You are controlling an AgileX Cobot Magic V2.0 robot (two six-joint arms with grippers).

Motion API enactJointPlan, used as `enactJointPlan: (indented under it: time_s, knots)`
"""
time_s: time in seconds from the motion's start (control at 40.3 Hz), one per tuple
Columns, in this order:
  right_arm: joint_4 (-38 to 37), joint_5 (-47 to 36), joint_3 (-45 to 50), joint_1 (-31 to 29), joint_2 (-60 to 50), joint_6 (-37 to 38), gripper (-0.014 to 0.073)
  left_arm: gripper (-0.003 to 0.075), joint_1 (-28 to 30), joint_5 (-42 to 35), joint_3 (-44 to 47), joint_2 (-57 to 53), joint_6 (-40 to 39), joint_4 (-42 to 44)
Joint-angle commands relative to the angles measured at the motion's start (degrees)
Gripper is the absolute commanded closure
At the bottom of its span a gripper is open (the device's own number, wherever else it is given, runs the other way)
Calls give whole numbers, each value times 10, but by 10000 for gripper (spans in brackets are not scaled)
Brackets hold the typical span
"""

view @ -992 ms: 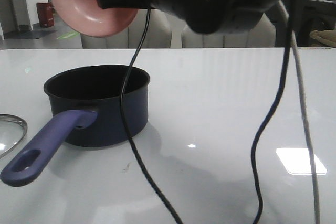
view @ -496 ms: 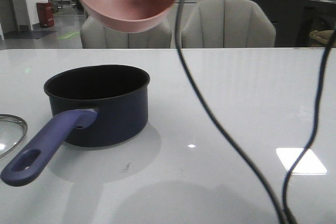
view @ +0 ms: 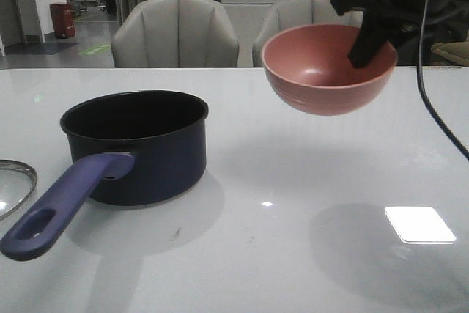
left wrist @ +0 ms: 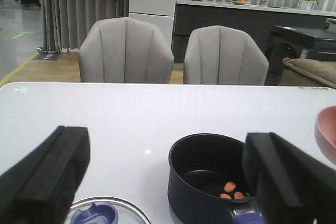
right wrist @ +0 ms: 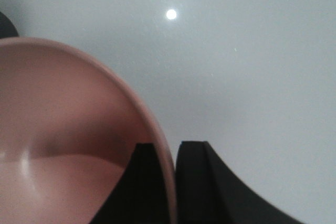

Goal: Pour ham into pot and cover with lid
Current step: 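Carry the empty pink bowl back and lower it onto the table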

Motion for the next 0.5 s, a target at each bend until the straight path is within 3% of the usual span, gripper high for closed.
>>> enactJointPlan:
  time_s: [0.0, 0.323, 0.471]
  knots:
    - [1, 0, -15, -13, 0, 4, 457, 95, -4, -46, -16, 5, -1, -4]
    - [1, -10, -15, -15, 76, 22, 448, 95, -4, -46, -16, 5, -1, -4]
    - [1, -9, -15, -20, 96, 37, 313, 95, -4, -46, -16, 5, -1, -4]
